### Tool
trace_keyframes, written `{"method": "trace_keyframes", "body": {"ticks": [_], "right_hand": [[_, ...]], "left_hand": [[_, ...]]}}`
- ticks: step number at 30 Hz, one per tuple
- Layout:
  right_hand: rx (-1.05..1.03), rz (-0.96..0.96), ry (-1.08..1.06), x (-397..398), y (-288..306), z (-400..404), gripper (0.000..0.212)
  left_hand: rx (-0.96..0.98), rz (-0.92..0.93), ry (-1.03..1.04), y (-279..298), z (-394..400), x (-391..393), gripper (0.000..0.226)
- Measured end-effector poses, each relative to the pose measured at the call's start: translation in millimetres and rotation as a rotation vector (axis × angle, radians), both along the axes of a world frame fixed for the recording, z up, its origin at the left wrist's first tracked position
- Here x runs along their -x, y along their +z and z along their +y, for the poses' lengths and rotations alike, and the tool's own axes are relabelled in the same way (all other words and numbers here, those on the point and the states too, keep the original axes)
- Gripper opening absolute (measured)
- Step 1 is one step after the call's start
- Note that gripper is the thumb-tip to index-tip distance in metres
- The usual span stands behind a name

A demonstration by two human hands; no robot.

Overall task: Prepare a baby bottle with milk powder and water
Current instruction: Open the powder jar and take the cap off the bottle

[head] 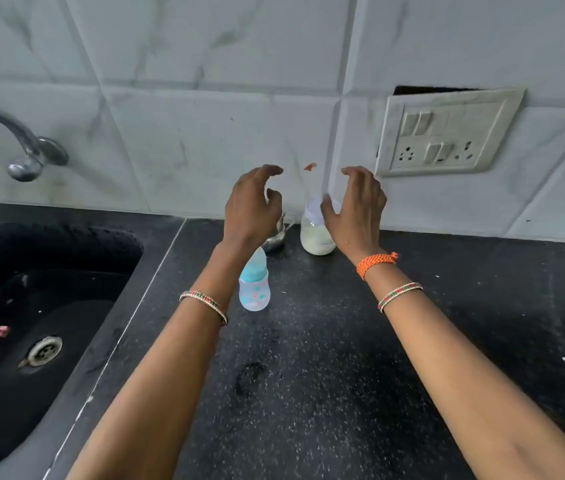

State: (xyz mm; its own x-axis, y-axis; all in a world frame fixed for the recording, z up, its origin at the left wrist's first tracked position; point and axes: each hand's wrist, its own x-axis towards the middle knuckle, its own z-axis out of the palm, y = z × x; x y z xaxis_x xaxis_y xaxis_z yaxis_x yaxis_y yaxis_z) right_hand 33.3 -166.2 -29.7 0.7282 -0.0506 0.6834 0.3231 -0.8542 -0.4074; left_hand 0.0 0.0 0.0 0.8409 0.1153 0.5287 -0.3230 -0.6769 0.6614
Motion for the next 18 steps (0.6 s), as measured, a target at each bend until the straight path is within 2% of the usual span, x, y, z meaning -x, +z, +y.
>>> {"method": "trace_keyframes", "body": {"ticks": [5, 8, 11, 15, 18], "right_hand": [[0.132, 0.481, -0.045, -53, -27, 10, 0.089], [0.203, 0.56, -0.03, -72, -35, 14, 0.079], [0.184, 0.601, -0.003, -78, -36, 12, 0.067], [0.138, 0.666, 0.02, -73, -25, 11, 0.072], [0.081, 0.642, 0.029, -53, -12, 9, 0.074]], "left_hand": [[0.025, 0.059, -0.019, -11, 11, -38, 0.038], [0.058, 0.072, -0.048, -18, 15, -53, 0.036], [0.068, 0.081, -0.07, -22, 17, -55, 0.035], [0.099, 0.076, -0.083, -13, 9, -43, 0.034], [0.232, 0.057, -0.144, 0, -1, -18, 0.033]]}}
